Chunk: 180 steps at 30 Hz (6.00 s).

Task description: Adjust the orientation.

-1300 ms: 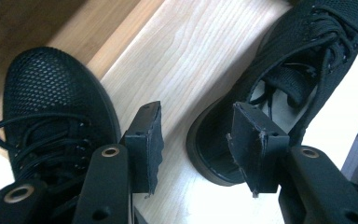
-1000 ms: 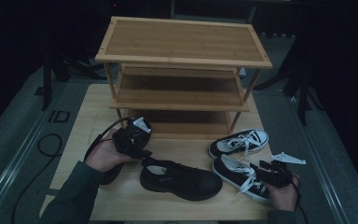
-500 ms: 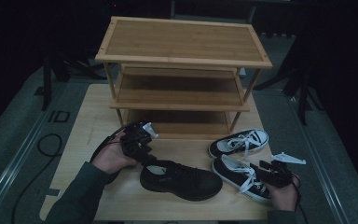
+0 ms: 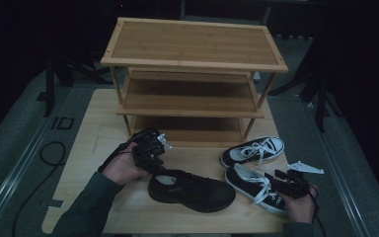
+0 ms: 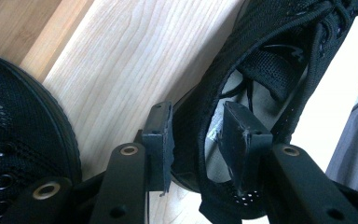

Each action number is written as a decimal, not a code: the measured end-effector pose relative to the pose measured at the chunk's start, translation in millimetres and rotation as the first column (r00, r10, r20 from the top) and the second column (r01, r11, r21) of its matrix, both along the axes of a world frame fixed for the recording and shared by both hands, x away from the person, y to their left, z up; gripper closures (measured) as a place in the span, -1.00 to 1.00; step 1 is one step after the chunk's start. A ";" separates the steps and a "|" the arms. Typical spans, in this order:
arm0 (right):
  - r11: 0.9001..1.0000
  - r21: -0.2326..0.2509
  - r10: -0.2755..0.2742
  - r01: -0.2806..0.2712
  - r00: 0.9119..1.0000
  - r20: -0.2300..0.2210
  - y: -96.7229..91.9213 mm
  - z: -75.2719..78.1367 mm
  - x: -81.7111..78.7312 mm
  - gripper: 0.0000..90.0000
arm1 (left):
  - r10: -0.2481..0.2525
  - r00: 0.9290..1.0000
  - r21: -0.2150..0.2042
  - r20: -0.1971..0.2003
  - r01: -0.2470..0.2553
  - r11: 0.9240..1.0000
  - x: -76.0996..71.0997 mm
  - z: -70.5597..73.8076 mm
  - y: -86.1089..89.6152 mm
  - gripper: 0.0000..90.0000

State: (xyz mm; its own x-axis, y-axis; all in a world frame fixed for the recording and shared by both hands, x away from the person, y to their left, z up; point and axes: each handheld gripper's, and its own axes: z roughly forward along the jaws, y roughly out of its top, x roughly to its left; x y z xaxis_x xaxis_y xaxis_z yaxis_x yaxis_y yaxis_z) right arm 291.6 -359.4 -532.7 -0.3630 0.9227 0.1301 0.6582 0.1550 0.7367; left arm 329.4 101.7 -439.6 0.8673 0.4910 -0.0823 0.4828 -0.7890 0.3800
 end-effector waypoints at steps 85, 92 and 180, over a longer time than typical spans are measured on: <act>1.000 0.005 0.010 -0.010 1.000 -0.001 -0.6 -0.4 0.5 0.03 | -0.036 0.999 0.045 0.016 0.036 0.998 -9.4 -4.5 -11.6 0.93; 1.000 0.006 0.011 -0.011 1.000 -0.001 -0.7 -0.5 0.6 0.02 | 0.025 1.000 0.031 0.014 -0.025 0.999 -8.0 -4.5 7.1 0.93; 1.000 0.014 0.011 -0.011 1.000 -0.004 -1.1 -0.9 0.7 0.01 | 0.245 0.965 -0.057 0.099 -0.240 0.969 -28.3 17.6 89.6 0.01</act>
